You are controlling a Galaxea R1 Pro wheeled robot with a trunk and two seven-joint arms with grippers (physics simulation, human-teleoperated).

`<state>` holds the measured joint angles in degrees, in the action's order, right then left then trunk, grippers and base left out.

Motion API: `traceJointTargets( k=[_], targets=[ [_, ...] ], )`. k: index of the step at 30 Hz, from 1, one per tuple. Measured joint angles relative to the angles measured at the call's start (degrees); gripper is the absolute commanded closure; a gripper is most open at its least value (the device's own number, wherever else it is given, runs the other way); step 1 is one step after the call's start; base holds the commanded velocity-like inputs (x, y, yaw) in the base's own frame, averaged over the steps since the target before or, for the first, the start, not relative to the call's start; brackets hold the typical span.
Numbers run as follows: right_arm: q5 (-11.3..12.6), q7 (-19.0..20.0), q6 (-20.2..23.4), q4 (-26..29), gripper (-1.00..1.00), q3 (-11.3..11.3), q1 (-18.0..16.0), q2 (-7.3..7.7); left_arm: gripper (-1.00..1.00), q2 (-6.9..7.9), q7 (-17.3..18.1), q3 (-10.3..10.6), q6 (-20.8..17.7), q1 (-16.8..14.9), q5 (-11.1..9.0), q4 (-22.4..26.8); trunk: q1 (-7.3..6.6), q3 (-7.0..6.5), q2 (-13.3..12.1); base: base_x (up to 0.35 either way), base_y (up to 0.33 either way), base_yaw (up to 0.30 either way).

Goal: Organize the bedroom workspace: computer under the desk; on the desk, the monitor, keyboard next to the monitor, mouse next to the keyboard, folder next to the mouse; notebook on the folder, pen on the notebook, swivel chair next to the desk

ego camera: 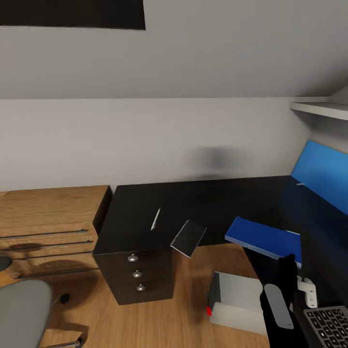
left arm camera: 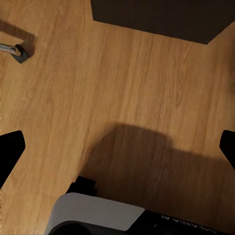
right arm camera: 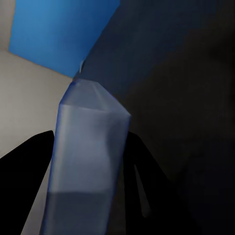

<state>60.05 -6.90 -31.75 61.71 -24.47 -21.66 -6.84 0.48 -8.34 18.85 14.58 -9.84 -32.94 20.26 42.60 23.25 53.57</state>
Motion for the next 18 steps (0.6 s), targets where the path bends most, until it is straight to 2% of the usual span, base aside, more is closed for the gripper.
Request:
traceJointTargets(
  k=[6, 12, 18],
  targets=[
    [0.0, 0.0, 0.0, 0.0, 1.00, 0.1, 0.0, -0.06, -1.00, 0.00, 0.1, 0.0, 0.0, 0.0, 0.0, 0.0, -0.01, 0.00, 0.0, -0.030, 0.205, -0.209],
    [0.1, 0.0, 0.0, -0.1, 1.00, 0.1, 0.0, -0.06, -1.00, 0.00, 0.1, 0.0, 0.0, 0.0, 0.0, 0.0, -0.01, 0.00, 0.0, -0.002, 0.027, -0.248],
    [1.4, 0.0, 0.1, 0.0, 1.00, 0.1, 0.0, -0.07, -1.00, 0.00, 0.1, 0.0, 0.0, 0.0, 0.0, 0.0, -0.01, 0.00, 0.0, 0.000, 0.002, -0.189]
  ],
)
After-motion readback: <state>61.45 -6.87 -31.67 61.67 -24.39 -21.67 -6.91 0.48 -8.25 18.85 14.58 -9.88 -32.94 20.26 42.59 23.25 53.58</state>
